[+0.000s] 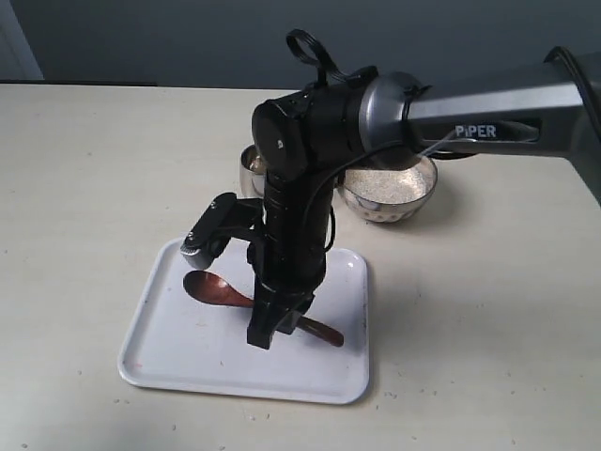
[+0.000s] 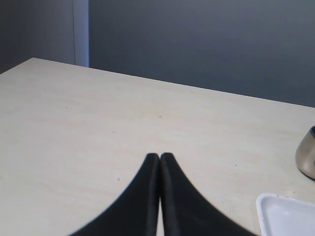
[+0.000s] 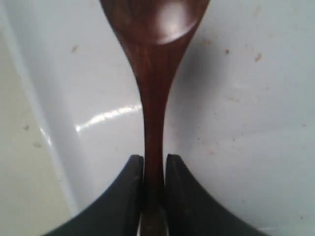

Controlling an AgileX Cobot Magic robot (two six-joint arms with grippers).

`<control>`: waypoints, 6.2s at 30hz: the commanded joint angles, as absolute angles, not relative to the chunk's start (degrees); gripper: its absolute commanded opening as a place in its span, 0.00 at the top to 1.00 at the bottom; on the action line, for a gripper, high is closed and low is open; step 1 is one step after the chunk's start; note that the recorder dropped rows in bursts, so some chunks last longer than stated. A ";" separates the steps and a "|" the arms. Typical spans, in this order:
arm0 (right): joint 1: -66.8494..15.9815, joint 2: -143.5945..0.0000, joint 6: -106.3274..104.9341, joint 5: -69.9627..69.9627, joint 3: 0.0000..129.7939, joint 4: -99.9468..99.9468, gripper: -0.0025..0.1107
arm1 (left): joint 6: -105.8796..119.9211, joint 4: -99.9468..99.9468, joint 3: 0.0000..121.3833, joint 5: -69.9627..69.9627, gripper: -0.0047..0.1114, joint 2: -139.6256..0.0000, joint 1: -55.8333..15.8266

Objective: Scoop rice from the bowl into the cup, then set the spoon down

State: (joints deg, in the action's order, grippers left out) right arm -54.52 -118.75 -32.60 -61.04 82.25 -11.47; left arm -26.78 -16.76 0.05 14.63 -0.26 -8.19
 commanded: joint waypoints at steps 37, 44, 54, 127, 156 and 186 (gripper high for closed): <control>-54.35 -113.87 -28.44 -62.79 82.03 -10.70 0.98 | -26.78 -16.79 0.00 14.19 0.96 0.00 -8.09; -54.35 -102.56 -11.21 -64.65 82.03 5.47 0.98 | -26.78 -16.79 0.00 14.19 0.96 0.00 -8.09; -54.24 -80.75 3.81 -69.96 82.03 30.45 0.98 | -26.78 -16.79 0.00 14.19 0.96 0.00 -8.09; 5.36 0.00 7.07 -14.56 0.00 -3.20 0.98 | -26.78 -17.18 0.00 14.07 0.96 0.00 -8.09; 5.36 0.00 7.19 -17.65 0.00 -3.80 0.98 | -26.78 -17.18 0.00 14.07 0.96 0.00 -8.09; 5.36 0.00 7.30 -17.65 0.00 -3.80 0.98 | -26.78 -17.18 0.00 14.07 0.96 0.00 -8.09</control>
State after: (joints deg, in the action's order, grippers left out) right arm 5.03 -0.26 7.46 -18.01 0.22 -3.69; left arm -26.78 -16.86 0.05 14.63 -0.26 -8.19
